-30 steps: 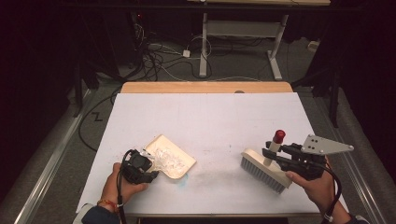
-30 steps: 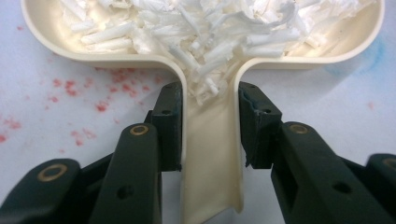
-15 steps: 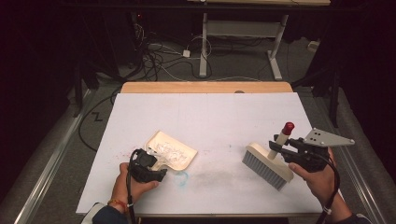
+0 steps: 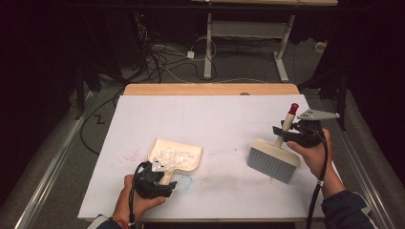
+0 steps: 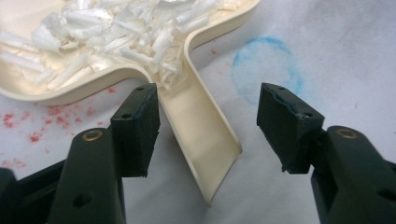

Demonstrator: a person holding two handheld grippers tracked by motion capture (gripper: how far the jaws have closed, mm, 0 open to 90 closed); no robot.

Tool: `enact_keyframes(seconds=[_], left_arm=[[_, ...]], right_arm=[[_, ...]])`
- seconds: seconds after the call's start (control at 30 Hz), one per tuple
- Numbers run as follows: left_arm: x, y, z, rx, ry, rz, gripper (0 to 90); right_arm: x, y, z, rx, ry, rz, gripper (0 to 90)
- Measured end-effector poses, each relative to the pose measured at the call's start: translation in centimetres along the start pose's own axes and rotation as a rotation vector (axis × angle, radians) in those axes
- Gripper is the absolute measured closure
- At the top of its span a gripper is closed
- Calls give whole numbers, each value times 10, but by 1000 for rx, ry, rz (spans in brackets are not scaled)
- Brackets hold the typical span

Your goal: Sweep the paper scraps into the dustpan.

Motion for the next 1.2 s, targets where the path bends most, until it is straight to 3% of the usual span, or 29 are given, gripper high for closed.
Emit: enact_keyframes(seconds=[0.13,0.33,0.43,0.53,0.67,0.87,0.97,1.2], left_arm=[[2,-1,-3,34,31,-7,394],[-1,-1,-3,85,6,-24,378],[-6,1,0,122,11,-58,351],[-10,3,1,157,5,-87,340],[-12,3,0,190,6,-100,319],[-12,5,2,184,-17,-116,270],[-13,5,4,189,-27,-129,242],[-14,10,6,228,-69,-156,218]], right_arm=[[21,-6,4,-27,5,32,525],[47,-14,15,-54,-41,59,520],[53,-17,21,-94,-29,72,508],[59,-24,25,-166,-17,86,488],[67,-36,28,-224,40,110,486],[64,-52,25,-160,82,65,452],[59,-57,22,-137,93,11,461],[40,-57,24,-90,74,-48,440]])
Point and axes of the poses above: each handheld gripper's, and its own axes: x roughly forward along the jaws, y roughly out of its underside, z roughly to its left, the point moved 1 cm from there along x, roughly forward along the jaws, and after that the axes turned 15 degrees about y, right-handed, at the moved point
